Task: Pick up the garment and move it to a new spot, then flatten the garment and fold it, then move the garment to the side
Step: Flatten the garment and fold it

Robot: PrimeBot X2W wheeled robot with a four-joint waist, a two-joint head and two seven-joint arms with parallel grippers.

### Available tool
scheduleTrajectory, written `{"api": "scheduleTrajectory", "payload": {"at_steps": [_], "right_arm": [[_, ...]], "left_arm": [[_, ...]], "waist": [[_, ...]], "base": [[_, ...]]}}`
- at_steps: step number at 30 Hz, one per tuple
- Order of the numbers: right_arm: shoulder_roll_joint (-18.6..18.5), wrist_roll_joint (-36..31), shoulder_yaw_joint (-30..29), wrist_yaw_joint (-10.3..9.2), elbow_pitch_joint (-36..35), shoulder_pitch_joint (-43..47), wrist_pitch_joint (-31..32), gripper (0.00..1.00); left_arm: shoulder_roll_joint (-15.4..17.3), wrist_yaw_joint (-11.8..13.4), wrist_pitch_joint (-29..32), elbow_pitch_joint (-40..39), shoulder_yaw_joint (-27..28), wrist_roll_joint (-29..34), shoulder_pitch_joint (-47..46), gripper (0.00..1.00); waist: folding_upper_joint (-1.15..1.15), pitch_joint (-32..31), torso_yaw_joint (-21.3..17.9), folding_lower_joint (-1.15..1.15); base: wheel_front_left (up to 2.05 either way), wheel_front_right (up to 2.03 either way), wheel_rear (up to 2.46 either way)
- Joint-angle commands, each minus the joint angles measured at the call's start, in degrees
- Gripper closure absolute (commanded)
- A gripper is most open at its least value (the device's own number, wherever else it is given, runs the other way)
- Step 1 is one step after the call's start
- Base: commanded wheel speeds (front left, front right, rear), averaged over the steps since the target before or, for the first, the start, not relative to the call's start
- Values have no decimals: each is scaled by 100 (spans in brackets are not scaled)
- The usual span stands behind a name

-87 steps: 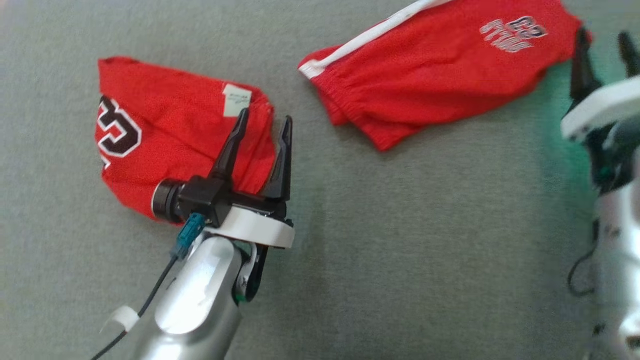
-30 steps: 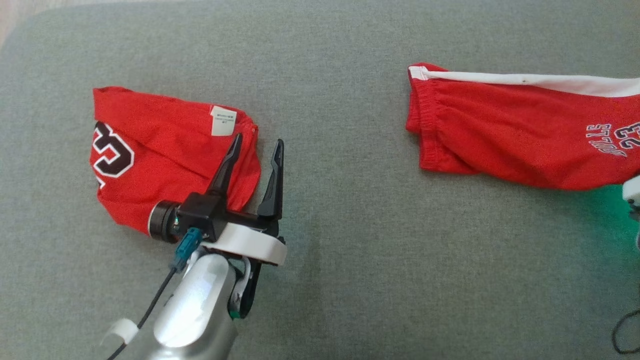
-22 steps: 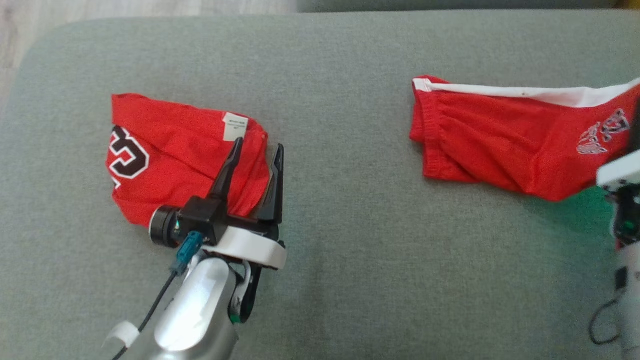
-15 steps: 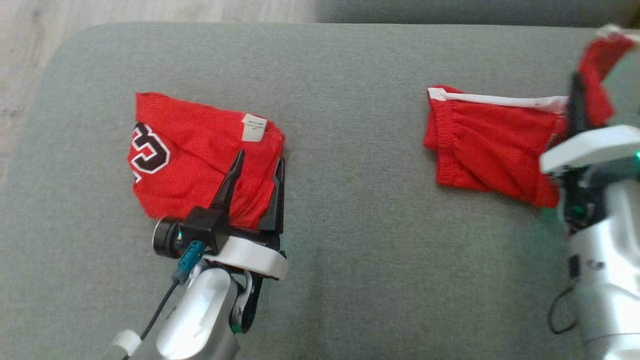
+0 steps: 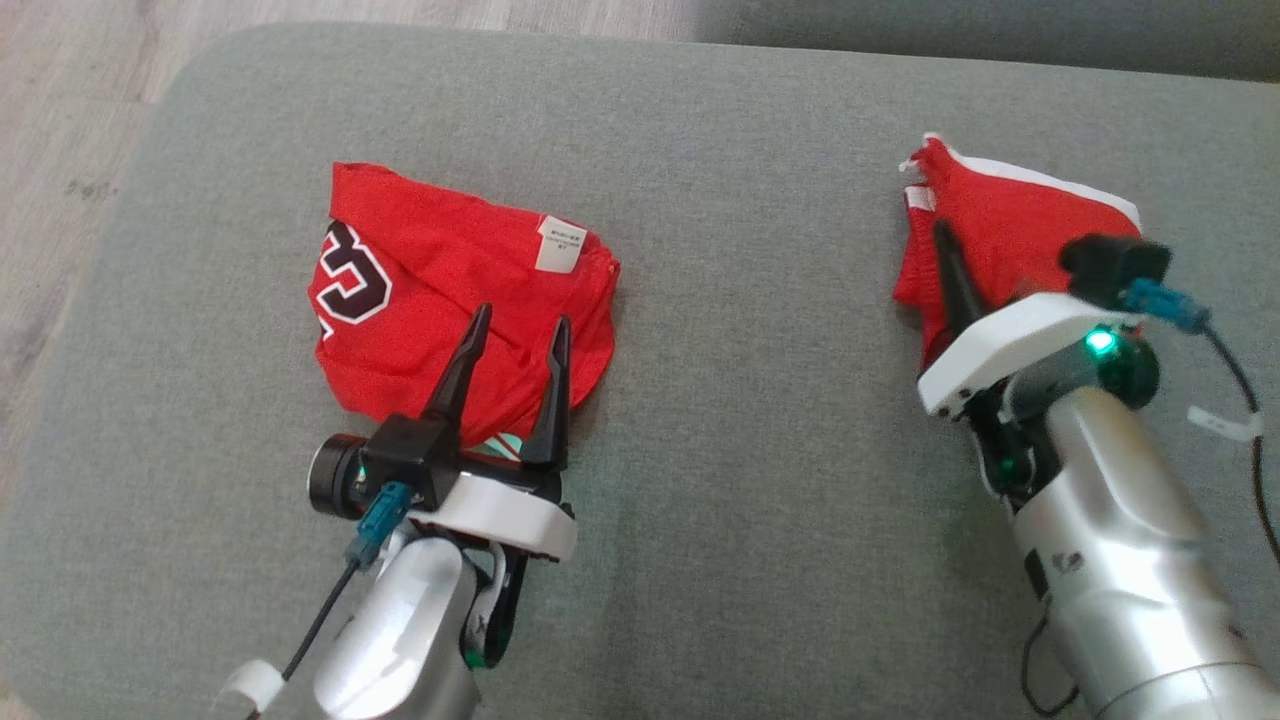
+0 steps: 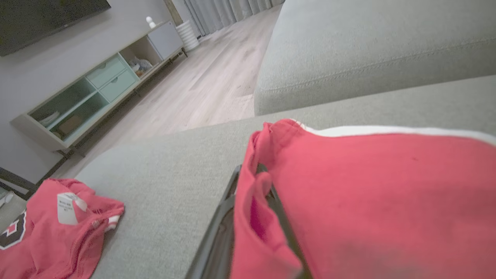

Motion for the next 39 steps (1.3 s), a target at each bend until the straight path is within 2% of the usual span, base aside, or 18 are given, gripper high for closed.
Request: {"api": "scheduleTrajectory", "payload": {"at_steps": [1,7,8,9,10,14,17,21,25,31,34,39], "right_arm": [[56,35,135,-5,-151,-186,-77,100],[-35,197,1001,-5,268,-201,-169,100],[-65,209,1150,-5,322,-207,-193,96],[-98,213,1285,-5,375,-213,-240,28],[-119,235,1389,-5,436,-216,-285,0],[-217,217,1721,-5,553,-243,-699,0],[-272,235,1703,-5,525,-219,-1003,0],[-406,94,1206,-5,229,-1,-1199,0],[-430,-303,317,-5,-502,434,-1212,0],[-90,-1300,-897,-5,-1611,1500,-1214,0],[92,-1560,-1192,-5,-1972,1903,-1215,0],[203,-1852,-1310,-5,-2262,2172,-1215,0]], "left_arm": [[49,38,-47,-144,152,-22,-49,0],[49,54,-47,-115,164,-23,-23,0],[49,49,-47,-105,167,-16,-20,0],[49,47,-47,-97,170,-11,-20,0],[49,45,-47,-92,175,-10,-21,0],[50,37,-47,-98,221,5,-36,0],[67,-3,-47,-152,264,58,-48,0],[82,-8,-47,-319,454,107,13,0],[82,-21,-47,-463,597,156,118,0],[68,-75,-47,-659,738,234,306,0],[62,-96,-47,-727,795,280,404,0],[54,-151,-47,-789,859,339,459,0]], "waist": [[0,3,-5,0],[0,-13,-109,0],[0,-26,-135,0],[0,-43,-164,0],[0,-64,-195,0],[0,-171,-355,0],[0,-268,-509,0],[0,-434,-817,0],[0,-535,-1068,0],[0,-645,-1318,0],[0,-638,-1396,0],[0,-522,-1435,0]], "base": [[0,0,0],[0,0,0],[0,0,0],[0,0,0],[0,0,0],[0,0,0],[0,0,0],[0,0,0],[0,0,0],[0,0,0],[0,0,0],[0,0,0]]}}
